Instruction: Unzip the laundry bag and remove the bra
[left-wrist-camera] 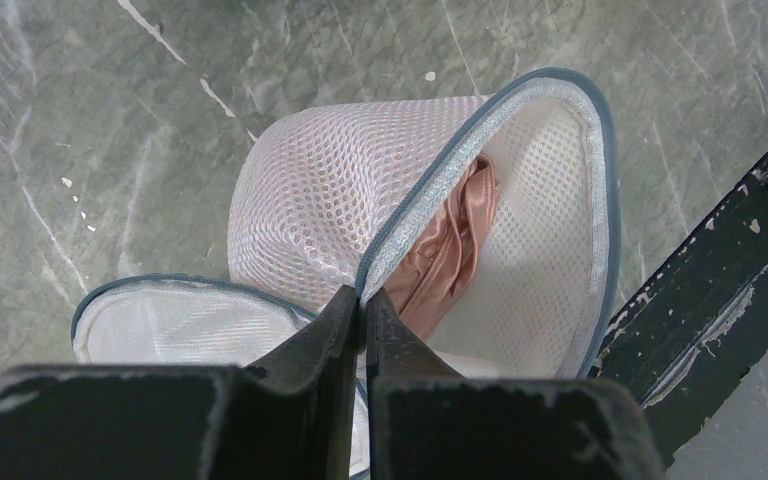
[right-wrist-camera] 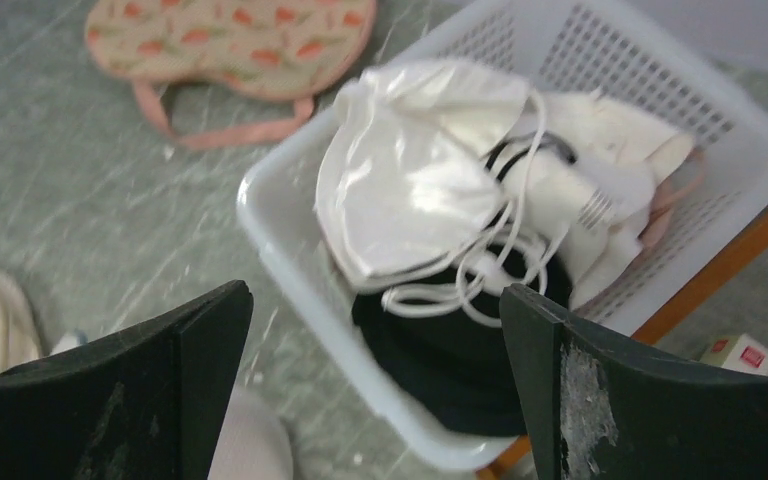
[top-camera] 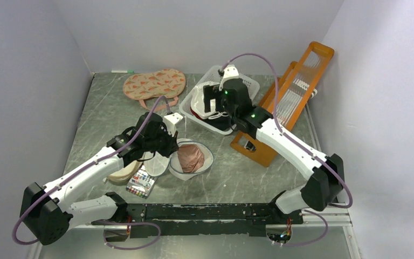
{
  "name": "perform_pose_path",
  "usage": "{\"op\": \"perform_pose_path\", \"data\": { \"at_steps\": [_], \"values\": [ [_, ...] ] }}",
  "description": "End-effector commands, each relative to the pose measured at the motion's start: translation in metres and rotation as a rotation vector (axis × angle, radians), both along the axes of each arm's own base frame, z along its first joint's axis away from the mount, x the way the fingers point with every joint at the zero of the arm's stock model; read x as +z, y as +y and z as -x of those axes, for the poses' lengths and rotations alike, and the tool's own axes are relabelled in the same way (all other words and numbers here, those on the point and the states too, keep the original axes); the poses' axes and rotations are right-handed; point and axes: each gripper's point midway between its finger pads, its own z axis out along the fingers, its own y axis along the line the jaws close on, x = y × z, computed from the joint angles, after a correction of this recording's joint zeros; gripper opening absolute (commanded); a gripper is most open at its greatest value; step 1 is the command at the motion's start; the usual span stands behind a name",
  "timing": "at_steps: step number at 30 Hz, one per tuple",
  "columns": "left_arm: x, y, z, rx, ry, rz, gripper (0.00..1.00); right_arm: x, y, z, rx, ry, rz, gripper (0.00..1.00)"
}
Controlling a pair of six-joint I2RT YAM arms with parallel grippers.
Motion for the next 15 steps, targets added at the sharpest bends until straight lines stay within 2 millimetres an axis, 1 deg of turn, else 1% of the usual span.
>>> {"op": "perform_pose_path", "data": {
  "at_steps": [1, 3, 5, 7, 9, 10, 13, 15],
  "values": [
    [0.014, -0.005, -0.004, -0.009, -0.033, 0.030, 0.15, -0.036, 0.002, 0.045, 0.084, 0.142, 0.006, 0.92],
    [0.013, -0.004, -0.005, -0.001, -0.032, 0.024, 0.16, -0.045, 0.011, 0.074, 0.190, 0.177, -0.035, 0.88],
    [0.012, -0.002, -0.006, 0.009, -0.030, 0.016, 0.15, -0.055, 0.025, 0.109, 0.338, 0.203, -0.066, 0.79],
    [0.010, -0.002, -0.006, 0.011, -0.025, 0.010, 0.15, -0.069, 0.032, 0.140, 0.418, 0.220, -0.079, 0.70],
    [0.009, -0.003, -0.006, 0.005, -0.021, 0.010, 0.15, -0.072, 0.044, 0.168, 0.504, 0.202, -0.109, 0.67],
    [0.009, -0.003, -0.006, 0.004, -0.019, 0.011, 0.15, -0.076, 0.048, 0.183, 0.543, 0.197, -0.129, 0.67],
    [0.009, -0.003, -0.006, 0.003, -0.019, 0.008, 0.15, -0.078, 0.069, 0.212, 0.634, 0.175, -0.200, 0.65],
    [0.009, -0.003, -0.006, 0.002, -0.019, 0.009, 0.15, -0.079, 0.078, 0.219, 0.656, 0.160, -0.226, 0.64]
  ]
}}
